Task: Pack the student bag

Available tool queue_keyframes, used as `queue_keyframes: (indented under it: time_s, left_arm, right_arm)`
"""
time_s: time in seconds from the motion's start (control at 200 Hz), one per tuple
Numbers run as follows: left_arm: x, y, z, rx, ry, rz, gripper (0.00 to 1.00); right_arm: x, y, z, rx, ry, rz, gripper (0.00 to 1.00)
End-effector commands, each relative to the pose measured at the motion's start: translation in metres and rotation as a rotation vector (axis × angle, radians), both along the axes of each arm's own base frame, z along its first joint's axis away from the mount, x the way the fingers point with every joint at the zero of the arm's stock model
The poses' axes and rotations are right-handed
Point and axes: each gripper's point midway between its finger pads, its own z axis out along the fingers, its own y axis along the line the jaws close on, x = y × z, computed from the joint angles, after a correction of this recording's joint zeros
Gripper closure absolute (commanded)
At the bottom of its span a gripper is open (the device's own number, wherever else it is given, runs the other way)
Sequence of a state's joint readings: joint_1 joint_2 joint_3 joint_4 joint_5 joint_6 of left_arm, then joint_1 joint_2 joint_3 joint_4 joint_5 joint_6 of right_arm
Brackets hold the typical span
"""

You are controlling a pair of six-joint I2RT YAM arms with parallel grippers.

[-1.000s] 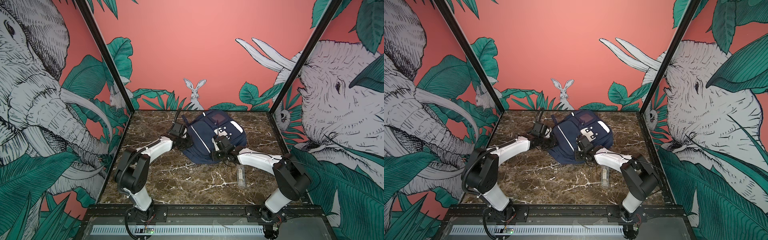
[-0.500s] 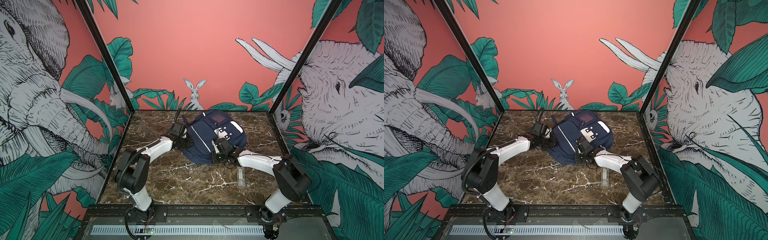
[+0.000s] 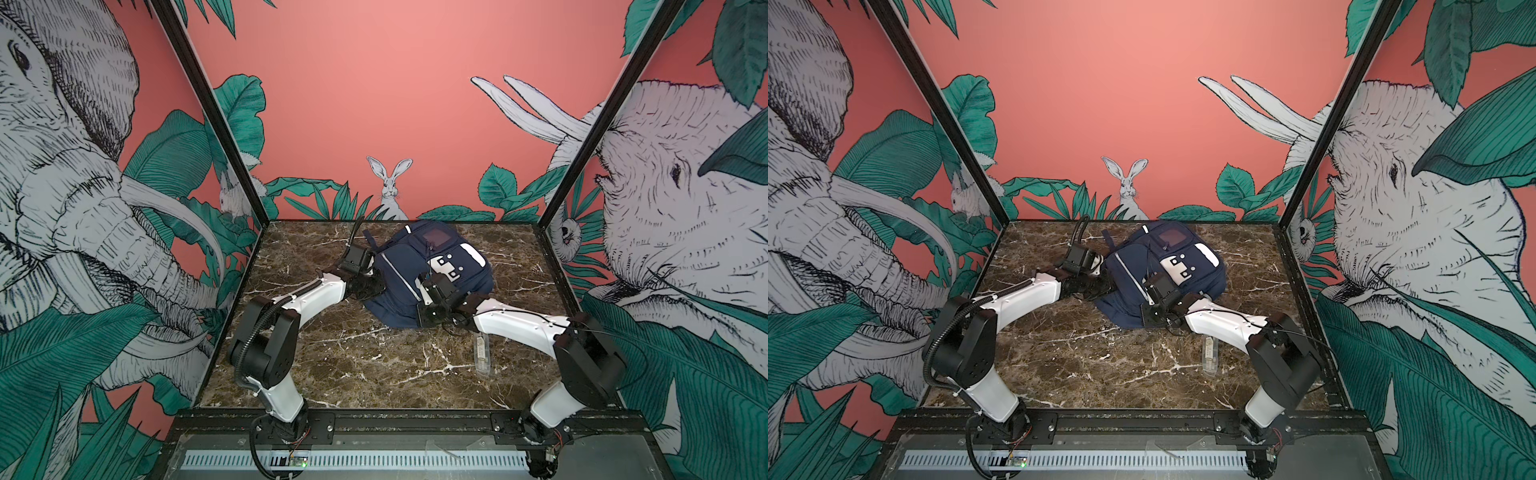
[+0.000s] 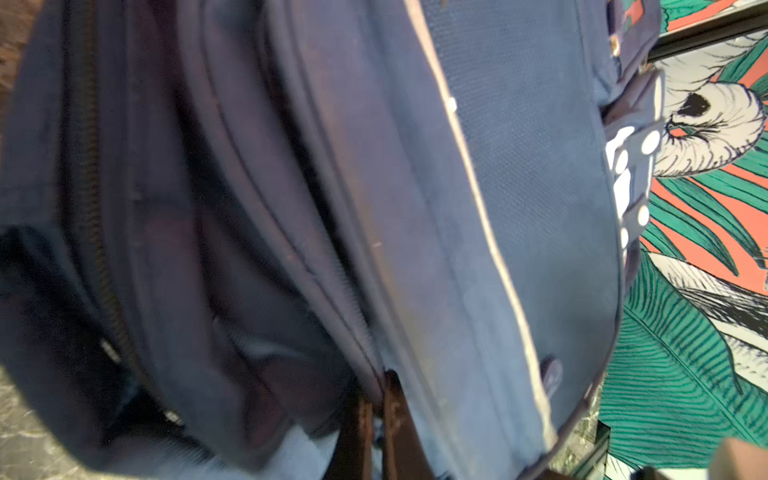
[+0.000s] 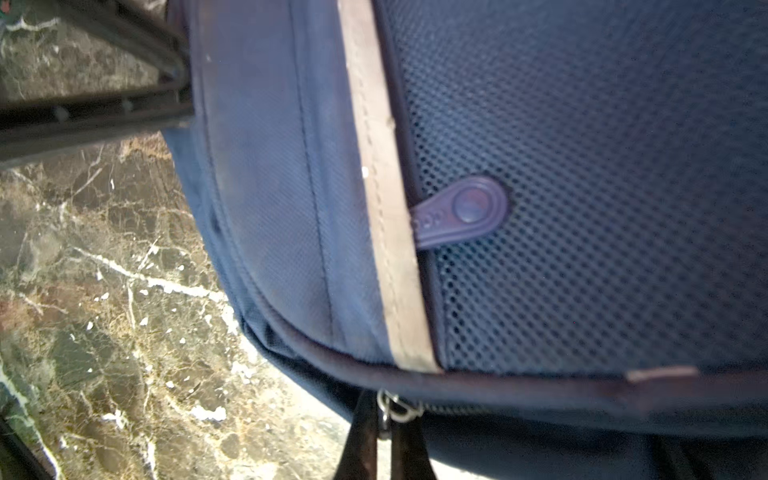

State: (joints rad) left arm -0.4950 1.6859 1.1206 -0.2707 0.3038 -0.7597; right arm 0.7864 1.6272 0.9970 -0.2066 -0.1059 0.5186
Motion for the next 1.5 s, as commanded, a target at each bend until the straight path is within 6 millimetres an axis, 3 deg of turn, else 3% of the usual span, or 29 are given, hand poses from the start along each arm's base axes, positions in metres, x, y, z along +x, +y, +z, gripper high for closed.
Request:
queue_keyframes:
  time_s: [0.0, 0.255, 0.395, 0.565, 0.685, 0.985, 1.185, 1.24, 1.37, 1.495]
  left_arm:
    - [-0.014, -0.020, 0.024, -0.062, -0.043, -0.050, 1.00]
    - [-0.021, -0.019, 0.016, -0.059, -0.031, -0.040, 1.00]
    - [-0.022, -0.019, 0.017, -0.054, -0.036, -0.039, 1.00]
    - [-0.020, -0.018, 0.015, -0.049, -0.037, -0.034, 1.00]
    - [-0.020, -0.024, 0.011, -0.068, -0.027, -0.043, 1.00]
    - [-0.032, -0.027, 0.008, -0.080, -0.014, -0.057, 1.00]
    - [-0.040, -0.022, 0.006, -0.042, -0.021, -0.090, 1.00]
    - [-0.042, -0.016, 0.005, -0.007, -0.022, -0.099, 0.94]
    - [-0.044, 0.000, 0.011, 0.071, -0.045, -0.115, 0.63]
    - [-0.040, 0.006, 0.037, 0.072, -0.116, -0.145, 0.57]
  right_arm:
    - [-0.005, 0.044, 0.012, 0.107, -0.004, 0.074, 1.00]
    - [0.011, 0.082, 0.028, 0.215, 0.012, 0.075, 1.00]
    - [0.009, 0.090, 0.035, 0.242, 0.029, 0.087, 1.00]
    - [0.000, 0.075, 0.037, 0.202, 0.018, 0.092, 1.00]
    - [-0.005, 0.090, 0.038, 0.249, 0.062, 0.119, 1.00]
    - [0.033, 0.092, 0.039, 0.214, 0.002, 0.017, 1.00]
    - [0.042, 0.068, 0.039, 0.214, -0.004, -0.046, 1.00]
    - [0.041, 0.062, 0.039, 0.215, -0.001, -0.053, 1.00]
    - [0.033, 0.059, 0.043, 0.240, 0.009, -0.035, 1.00]
    - [0.024, 0.052, 0.040, 0.248, 0.022, -0.037, 1.00]
